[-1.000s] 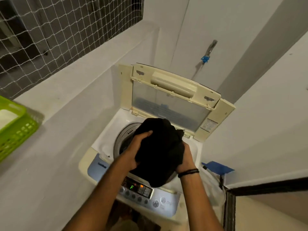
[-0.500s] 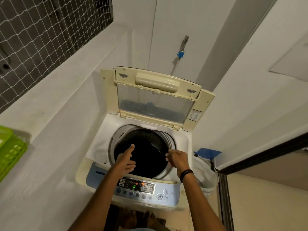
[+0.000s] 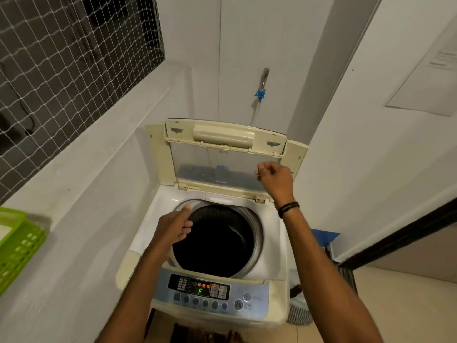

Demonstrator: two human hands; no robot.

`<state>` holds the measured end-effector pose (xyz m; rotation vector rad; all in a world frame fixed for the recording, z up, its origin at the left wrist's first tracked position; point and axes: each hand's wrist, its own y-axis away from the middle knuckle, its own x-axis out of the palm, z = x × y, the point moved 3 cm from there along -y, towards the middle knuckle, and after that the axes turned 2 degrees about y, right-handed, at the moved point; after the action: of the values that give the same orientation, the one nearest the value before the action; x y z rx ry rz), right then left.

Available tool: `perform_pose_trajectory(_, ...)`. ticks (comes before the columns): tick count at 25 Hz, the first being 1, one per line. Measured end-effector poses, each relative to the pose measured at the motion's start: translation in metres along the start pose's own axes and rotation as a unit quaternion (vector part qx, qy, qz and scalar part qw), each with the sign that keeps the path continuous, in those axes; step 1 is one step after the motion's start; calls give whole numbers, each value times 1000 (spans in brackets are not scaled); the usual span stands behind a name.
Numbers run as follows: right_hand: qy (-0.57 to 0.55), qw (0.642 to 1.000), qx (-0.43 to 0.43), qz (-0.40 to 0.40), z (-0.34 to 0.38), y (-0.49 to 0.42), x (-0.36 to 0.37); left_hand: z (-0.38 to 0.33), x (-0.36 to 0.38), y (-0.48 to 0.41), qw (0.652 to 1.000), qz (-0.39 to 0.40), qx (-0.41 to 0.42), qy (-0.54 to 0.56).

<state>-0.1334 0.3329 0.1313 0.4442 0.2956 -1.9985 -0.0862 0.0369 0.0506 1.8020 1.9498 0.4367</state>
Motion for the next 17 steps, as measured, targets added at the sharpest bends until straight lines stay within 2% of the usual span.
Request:
perform_pose_trajectory(4,101,991,-92,-16,39,-29,2,-30,5,7,997,-19,79,-9)
perform_pose_trajectory(8,176,966,-190,19,78,-61,21,-48,4,16,991,-28,129,10)
perform_pose_trajectory(10,234,950,-204,35,91,-77,35,-50,1,20,990,-28,137,16)
perform_pose_trajectory(14,318,927,-189,62,104,-94,59,-45,-5,15,992,-40,114,32)
perform_pose_trajectory(17,330,921,-200,45,106,-97,68,-33,6,-13,997,-7,29,68)
